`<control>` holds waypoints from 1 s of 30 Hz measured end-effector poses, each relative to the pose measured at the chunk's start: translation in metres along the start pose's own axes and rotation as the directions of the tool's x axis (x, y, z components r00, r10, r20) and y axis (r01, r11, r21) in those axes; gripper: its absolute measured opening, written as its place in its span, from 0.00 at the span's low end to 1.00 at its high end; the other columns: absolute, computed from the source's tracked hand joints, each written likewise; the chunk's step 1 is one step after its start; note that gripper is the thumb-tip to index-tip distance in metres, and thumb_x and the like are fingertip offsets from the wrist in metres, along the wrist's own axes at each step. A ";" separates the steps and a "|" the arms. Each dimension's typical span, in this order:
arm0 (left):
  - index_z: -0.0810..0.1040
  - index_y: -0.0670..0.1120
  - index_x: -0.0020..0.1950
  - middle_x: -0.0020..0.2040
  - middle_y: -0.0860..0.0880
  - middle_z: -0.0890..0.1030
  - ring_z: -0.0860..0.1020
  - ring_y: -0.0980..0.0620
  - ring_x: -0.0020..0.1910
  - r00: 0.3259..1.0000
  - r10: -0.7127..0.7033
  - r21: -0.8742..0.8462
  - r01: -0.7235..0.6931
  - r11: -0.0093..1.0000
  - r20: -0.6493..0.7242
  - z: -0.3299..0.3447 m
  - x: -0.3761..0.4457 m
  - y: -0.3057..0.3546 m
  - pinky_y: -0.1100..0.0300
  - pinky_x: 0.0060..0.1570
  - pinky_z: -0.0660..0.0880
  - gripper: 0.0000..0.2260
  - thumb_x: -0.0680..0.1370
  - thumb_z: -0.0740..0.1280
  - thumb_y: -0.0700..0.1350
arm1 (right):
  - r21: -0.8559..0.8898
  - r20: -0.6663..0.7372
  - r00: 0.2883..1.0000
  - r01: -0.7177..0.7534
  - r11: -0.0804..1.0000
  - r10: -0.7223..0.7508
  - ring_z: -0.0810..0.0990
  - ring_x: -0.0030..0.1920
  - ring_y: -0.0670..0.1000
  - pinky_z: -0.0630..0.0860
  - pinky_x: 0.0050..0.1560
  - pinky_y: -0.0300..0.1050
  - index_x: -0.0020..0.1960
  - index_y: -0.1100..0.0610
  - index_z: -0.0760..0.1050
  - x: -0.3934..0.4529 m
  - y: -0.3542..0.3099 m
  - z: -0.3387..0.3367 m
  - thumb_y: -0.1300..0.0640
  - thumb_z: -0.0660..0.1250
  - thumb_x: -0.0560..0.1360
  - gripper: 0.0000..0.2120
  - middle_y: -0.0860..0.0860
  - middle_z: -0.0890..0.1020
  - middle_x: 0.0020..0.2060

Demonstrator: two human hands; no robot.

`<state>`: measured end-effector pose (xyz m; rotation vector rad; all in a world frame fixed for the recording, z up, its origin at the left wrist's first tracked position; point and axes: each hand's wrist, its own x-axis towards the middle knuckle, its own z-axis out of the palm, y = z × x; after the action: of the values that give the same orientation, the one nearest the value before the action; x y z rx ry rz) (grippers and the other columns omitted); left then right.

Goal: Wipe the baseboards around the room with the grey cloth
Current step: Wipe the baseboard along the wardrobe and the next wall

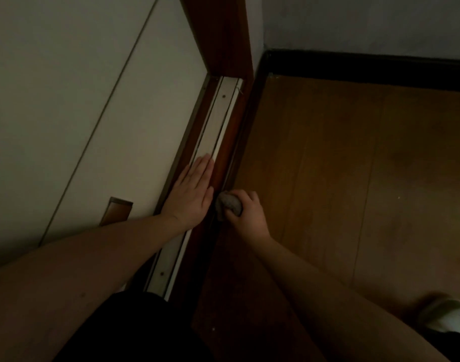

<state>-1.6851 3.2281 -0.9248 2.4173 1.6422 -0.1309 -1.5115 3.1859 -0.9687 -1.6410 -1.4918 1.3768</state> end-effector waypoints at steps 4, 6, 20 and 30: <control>0.51 0.40 0.81 0.81 0.43 0.52 0.50 0.48 0.80 0.998 0.066 -0.018 -0.066 0.998 -0.024 -0.017 0.021 -0.003 0.48 0.78 0.52 0.28 0.84 0.45 0.53 | 0.000 -0.032 0.999 0.002 1.000 -0.002 0.73 0.56 0.48 0.72 0.61 0.41 0.65 0.47 0.72 -0.004 -0.010 0.003 0.55 0.71 0.76 0.19 0.45 0.65 0.55; 0.52 0.40 0.81 0.81 0.43 0.52 0.51 0.47 0.80 0.993 -0.030 -0.036 0.026 0.999 -0.114 -0.027 0.055 0.000 0.50 0.78 0.49 0.26 0.85 0.49 0.49 | 0.000 -0.034 0.999 0.012 1.000 -0.012 0.74 0.57 0.50 0.74 0.63 0.44 0.66 0.47 0.71 -0.010 -0.010 0.006 0.54 0.70 0.76 0.20 0.45 0.64 0.55; 0.46 0.49 0.82 0.82 0.50 0.47 0.46 0.52 0.80 0.977 -0.181 -0.109 0.169 0.980 -0.113 -0.017 0.123 -0.007 0.51 0.78 0.48 0.27 0.85 0.49 0.53 | -0.175 -0.280 0.955 0.050 0.983 -0.099 0.69 0.63 0.53 0.67 0.61 0.42 0.65 0.50 0.74 0.015 -0.025 0.017 0.57 0.72 0.74 0.21 0.53 0.69 0.64; 0.47 0.47 0.82 0.82 0.48 0.48 0.47 0.51 0.80 0.976 -0.153 -0.152 0.130 0.980 -0.156 -0.013 0.121 -0.007 0.52 0.78 0.48 0.27 0.85 0.51 0.52 | -0.263 -0.352 0.930 0.013 0.965 -0.108 0.72 0.60 0.56 0.74 0.63 0.51 0.64 0.53 0.73 0.144 -0.048 -0.062 0.59 0.69 0.76 0.17 0.56 0.69 0.63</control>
<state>-1.6473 3.3438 -0.9362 2.2585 1.8286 0.1652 -1.4928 3.3476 -0.9517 -1.8664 -1.5254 0.8094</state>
